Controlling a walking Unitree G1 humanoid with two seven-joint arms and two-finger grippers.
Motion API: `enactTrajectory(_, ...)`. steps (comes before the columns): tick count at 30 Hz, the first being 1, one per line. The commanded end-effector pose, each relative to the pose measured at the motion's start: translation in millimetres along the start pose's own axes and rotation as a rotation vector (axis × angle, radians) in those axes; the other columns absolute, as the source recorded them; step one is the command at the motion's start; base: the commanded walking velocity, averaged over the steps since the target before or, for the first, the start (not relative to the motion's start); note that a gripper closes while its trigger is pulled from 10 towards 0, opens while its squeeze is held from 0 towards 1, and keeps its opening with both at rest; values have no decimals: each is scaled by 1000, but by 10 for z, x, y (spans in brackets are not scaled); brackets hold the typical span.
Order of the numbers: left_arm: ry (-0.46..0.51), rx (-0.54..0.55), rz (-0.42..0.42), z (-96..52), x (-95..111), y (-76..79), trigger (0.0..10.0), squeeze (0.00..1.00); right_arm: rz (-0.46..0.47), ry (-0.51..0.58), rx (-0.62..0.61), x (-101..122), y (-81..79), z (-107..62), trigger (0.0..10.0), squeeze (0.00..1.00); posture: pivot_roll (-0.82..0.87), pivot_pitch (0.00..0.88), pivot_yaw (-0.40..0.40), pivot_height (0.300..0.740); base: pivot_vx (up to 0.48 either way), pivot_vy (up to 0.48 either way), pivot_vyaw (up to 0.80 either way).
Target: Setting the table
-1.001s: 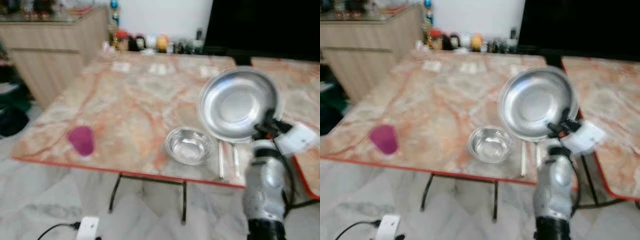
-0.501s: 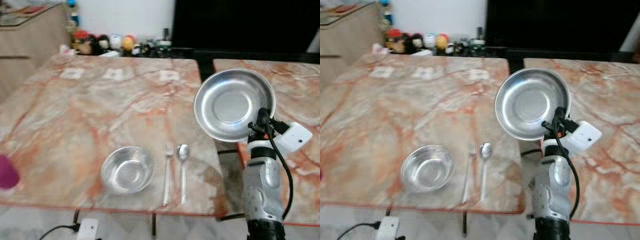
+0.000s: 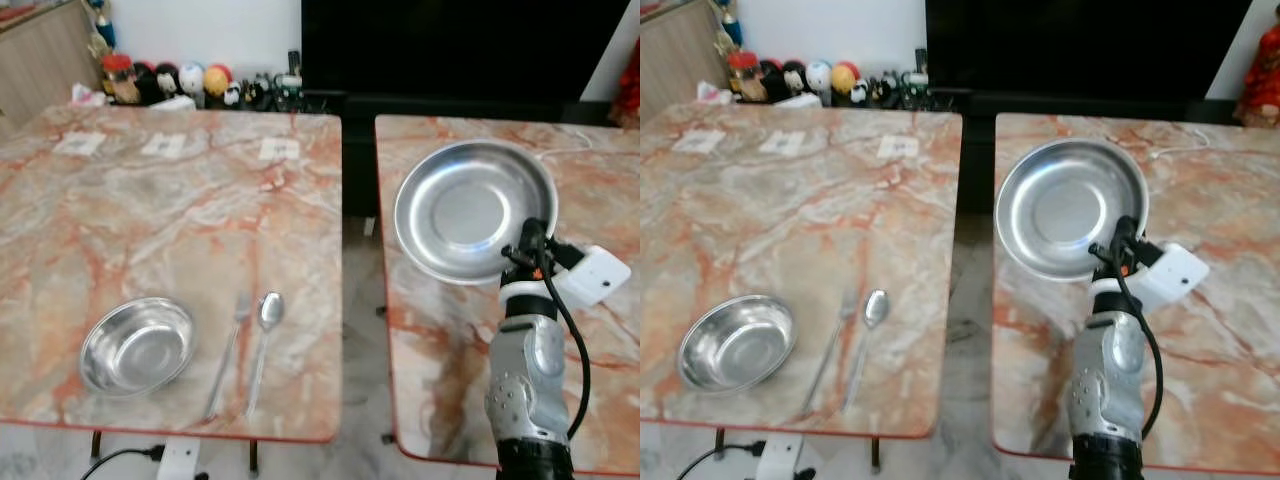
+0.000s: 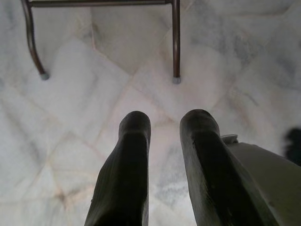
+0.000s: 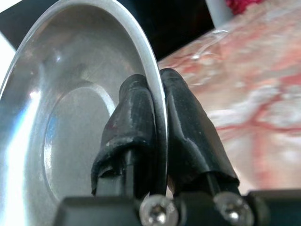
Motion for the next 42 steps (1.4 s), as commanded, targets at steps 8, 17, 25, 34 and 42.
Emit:
enactTrajectory(8,-12,-17,4,-2,-30,72,10000,0,-3,29,-35,101,114,8,10000,0,-24,46,7,740,0,-480,0)
enactTrajectory(17,-39,-12,1,-38,-167,21,10000,0,-12,14,-55,77,154,3,10000,0,-26,50,4,740,0,-480,0)
enactTrajectory(25,-56,-8,2,-52,-223,1,10000,0,-23,-22,-97,68,268,-143,10000,0,-46,64,5,740,0,-225,0)
enactTrajectory(34,-63,-20,25,-48,-223,25,10000,0,149,-117,-275,99,481,-378,10000,0,-74,75,9,740,0,0,0)
enactTrajectory(42,-73,-26,41,-60,-269,47,10000,0,231,-235,-406,50,562,-462,10000,0,-83,77,7,740,0,0,0)
Point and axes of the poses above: a point about 5 cm out from each wrist's last joint towards the gripper, its own z axis pointing out of the wrist towards the gripper, its own x axis along the axis of the wrist's last joint, y = z × x, the point moved 6 cm from there along z, pointing out of the wrist towards the gripper, and after that the axes turned 6 degrees about z, right-handed, at the moved point
